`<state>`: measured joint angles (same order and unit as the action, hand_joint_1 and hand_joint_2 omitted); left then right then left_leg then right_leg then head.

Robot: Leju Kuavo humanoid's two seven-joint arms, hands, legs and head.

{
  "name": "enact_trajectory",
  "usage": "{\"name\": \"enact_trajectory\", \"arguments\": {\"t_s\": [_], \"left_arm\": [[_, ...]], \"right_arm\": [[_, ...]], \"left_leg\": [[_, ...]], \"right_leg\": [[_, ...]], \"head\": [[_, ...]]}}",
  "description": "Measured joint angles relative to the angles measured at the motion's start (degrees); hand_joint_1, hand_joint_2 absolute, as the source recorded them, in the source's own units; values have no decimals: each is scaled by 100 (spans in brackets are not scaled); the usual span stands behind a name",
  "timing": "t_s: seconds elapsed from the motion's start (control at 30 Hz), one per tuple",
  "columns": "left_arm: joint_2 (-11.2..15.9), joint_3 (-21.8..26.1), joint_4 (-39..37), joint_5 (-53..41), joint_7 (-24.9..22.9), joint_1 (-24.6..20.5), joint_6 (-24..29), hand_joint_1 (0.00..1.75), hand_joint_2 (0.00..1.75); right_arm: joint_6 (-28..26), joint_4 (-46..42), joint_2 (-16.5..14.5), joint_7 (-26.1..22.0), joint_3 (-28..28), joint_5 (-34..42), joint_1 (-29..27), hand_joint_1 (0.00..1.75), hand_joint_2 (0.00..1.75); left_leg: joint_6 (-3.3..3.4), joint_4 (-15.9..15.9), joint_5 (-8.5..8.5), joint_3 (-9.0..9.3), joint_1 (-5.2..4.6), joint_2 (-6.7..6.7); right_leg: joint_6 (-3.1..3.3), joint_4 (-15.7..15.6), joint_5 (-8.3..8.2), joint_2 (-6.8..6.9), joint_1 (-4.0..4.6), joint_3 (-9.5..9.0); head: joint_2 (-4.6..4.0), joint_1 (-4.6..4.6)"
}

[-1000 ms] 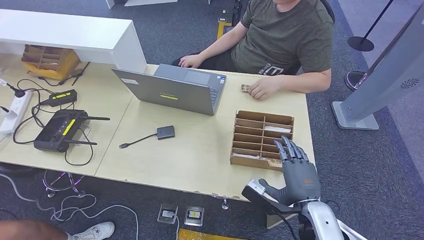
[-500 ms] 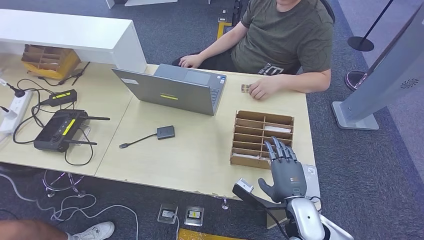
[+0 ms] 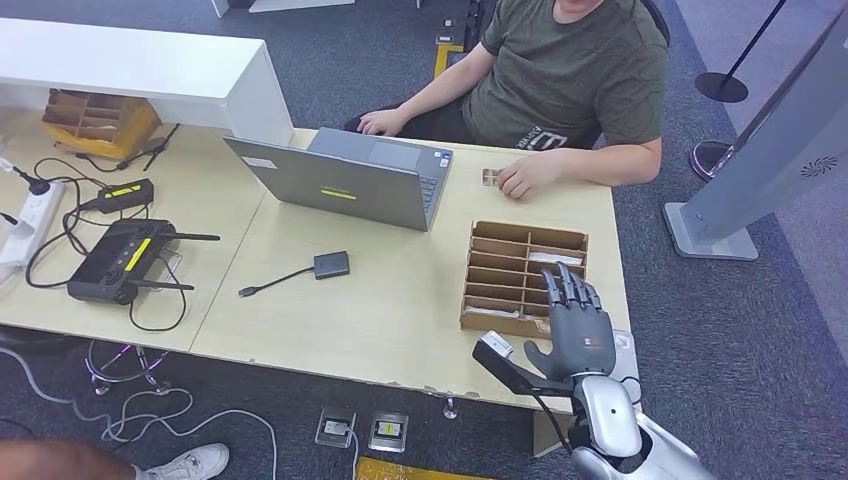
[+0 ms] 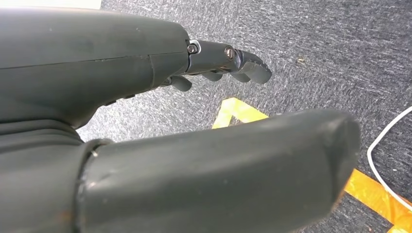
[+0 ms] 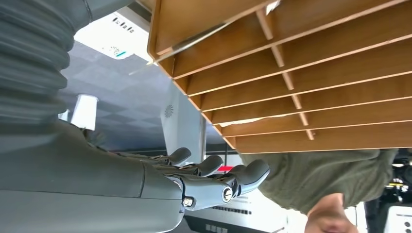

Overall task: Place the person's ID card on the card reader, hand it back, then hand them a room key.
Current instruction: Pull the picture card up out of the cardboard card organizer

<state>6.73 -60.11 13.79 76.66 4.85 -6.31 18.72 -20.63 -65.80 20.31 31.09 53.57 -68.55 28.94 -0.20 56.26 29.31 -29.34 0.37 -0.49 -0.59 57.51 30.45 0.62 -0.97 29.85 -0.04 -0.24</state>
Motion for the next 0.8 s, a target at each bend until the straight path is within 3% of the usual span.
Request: {"name": "enact_trajectory", "arguments": {"t_s": [0.8], "left_arm": [[9, 0, 0, -14, -20, 2, -29, 0, 0]], "right_arm": [[269, 230, 127, 98, -436, -49, -142, 0, 175]], "left_leg": [[0, 1, 0, 3, 0, 0]], "right_leg": [[0, -1, 0, -2, 0, 2]], "head": [[0, 0]]}}
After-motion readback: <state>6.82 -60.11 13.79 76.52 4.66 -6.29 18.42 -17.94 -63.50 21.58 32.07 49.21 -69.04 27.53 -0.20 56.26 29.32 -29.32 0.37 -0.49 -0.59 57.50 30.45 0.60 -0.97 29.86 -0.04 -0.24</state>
